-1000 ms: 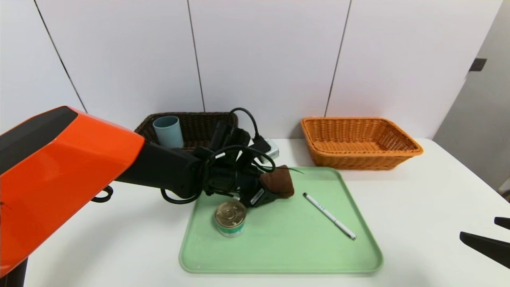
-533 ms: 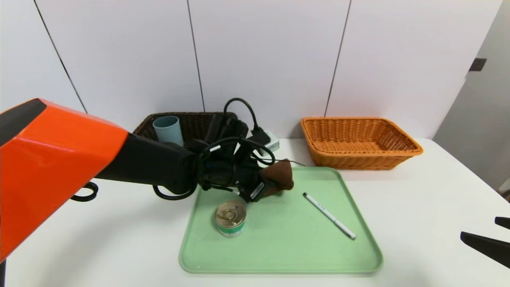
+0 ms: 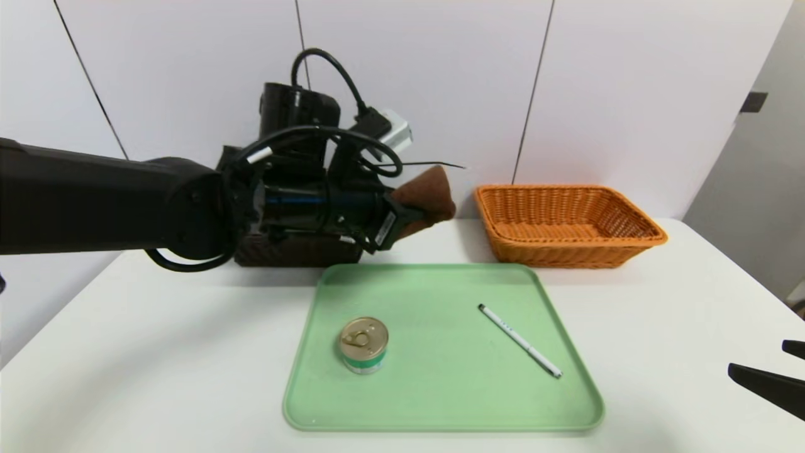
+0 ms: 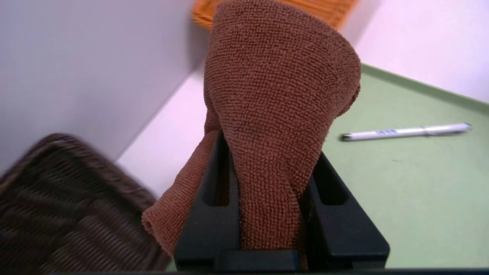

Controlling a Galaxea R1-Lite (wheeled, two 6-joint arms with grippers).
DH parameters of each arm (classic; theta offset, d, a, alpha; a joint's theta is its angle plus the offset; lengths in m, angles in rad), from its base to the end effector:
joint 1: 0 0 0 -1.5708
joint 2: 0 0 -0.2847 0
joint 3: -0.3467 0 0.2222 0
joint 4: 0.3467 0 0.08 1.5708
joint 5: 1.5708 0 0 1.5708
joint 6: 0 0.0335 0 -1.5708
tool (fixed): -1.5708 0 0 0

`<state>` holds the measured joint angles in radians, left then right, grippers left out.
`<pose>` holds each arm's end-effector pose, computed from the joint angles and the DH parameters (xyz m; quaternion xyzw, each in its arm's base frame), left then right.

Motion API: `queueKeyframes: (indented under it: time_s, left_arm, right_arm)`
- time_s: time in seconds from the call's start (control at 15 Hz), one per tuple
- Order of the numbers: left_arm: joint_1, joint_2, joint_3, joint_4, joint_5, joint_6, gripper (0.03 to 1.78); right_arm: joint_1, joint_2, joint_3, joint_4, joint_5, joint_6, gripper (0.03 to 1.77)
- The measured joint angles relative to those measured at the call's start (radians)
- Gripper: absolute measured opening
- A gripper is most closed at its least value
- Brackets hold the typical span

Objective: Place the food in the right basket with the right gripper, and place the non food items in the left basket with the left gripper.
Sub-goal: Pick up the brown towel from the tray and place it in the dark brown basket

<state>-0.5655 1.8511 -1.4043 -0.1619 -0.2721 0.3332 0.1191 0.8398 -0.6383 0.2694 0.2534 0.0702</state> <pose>0.3393 -0.2260 0.2198 0.1704 0.0717 -0.4203 0.8884 0.1281 0.0238 0.1931 0.0492 0.2389 0.1718 0.9545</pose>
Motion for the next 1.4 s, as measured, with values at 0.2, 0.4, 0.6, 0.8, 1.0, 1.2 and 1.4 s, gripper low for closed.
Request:
queueKeyframes:
  time_s: [0.2, 0.4, 0.6, 0.8, 1.0, 1.2, 1.4]
  left_arm:
    - [0.094, -0.02, -0.021, 0.0, 0.005, -0.021, 0.45]
    - [0.2, -0.005, -0.032, 0.001, 0.002, -0.059, 0.45]
    - [0.274, 0.041, -0.034, 0.0, 0.0, -0.061, 0.45]
    - [0.321, 0.095, -0.034, -0.001, -0.002, -0.061, 0.45]
    - [0.34, 0.139, -0.036, -0.005, -0.003, -0.063, 0.82]
    - [0.344, 0.167, -0.046, -0.007, -0.001, -0.08, 1.1]
    - [0.351, 0.175, -0.073, -0.003, -0.001, -0.088, 1.3]
  right_arm:
    - [0.0, -0.007, 0.003, 0.002, 0.0, 0.0, 1.7]
    - [0.0, -0.01, 0.003, 0.002, 0.001, 0.001, 1.7]
    - [0.0, -0.01, 0.008, 0.001, 0.001, 0.001, 1.7]
    - [0.0, -0.012, 0.01, 0.001, 0.0, 0.001, 1.7]
    - [0.0, -0.012, 0.011, 0.002, 0.0, 0.001, 1.7]
    - [0.0, -0.011, 0.011, 0.002, 0.0, 0.001, 1.7]
    - [0.0, -0.011, 0.014, 0.001, 0.001, 0.001, 1.7]
